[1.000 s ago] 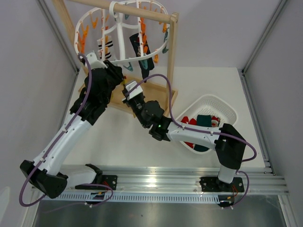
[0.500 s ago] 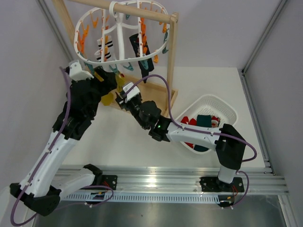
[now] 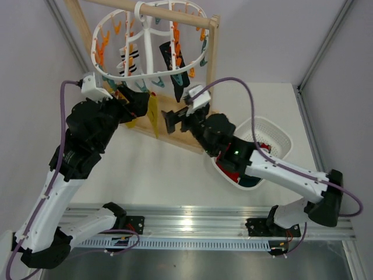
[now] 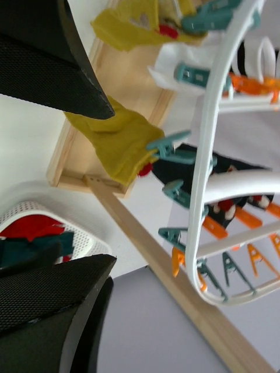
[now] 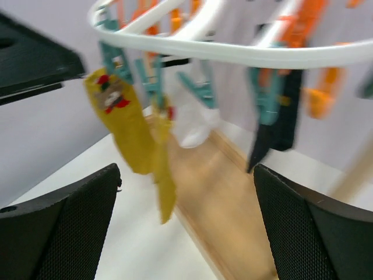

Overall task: Clip the socks to the hanger
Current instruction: Clamp the sock onto the hanger.

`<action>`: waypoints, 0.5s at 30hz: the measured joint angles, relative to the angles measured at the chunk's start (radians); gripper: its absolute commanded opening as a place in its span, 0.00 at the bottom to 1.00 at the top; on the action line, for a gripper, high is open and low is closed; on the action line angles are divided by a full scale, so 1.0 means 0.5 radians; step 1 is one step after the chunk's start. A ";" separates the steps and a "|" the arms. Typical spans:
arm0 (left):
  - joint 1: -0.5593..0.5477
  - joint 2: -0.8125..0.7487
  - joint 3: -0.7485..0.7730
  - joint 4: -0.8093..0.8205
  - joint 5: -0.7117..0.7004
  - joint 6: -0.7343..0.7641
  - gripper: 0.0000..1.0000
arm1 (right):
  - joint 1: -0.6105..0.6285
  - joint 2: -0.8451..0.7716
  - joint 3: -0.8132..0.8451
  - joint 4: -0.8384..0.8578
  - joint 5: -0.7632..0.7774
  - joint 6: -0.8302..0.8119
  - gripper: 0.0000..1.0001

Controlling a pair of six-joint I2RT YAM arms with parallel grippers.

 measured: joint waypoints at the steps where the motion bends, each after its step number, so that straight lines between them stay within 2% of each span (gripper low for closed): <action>1: -0.047 0.047 0.054 -0.020 -0.001 0.000 0.99 | -0.031 -0.078 -0.021 -0.057 0.015 0.035 0.99; 4: -0.198 0.166 0.174 -0.038 -0.045 -0.002 0.95 | -0.165 -0.326 -0.142 -0.195 0.069 0.159 0.99; 8: -0.319 0.266 0.182 -0.035 -0.188 -0.005 0.91 | -0.386 -0.643 -0.405 -0.372 0.098 0.351 0.99; 15: -0.539 0.462 0.182 0.134 -0.645 0.034 0.79 | -0.775 -1.104 -0.874 -0.567 -0.036 0.635 0.99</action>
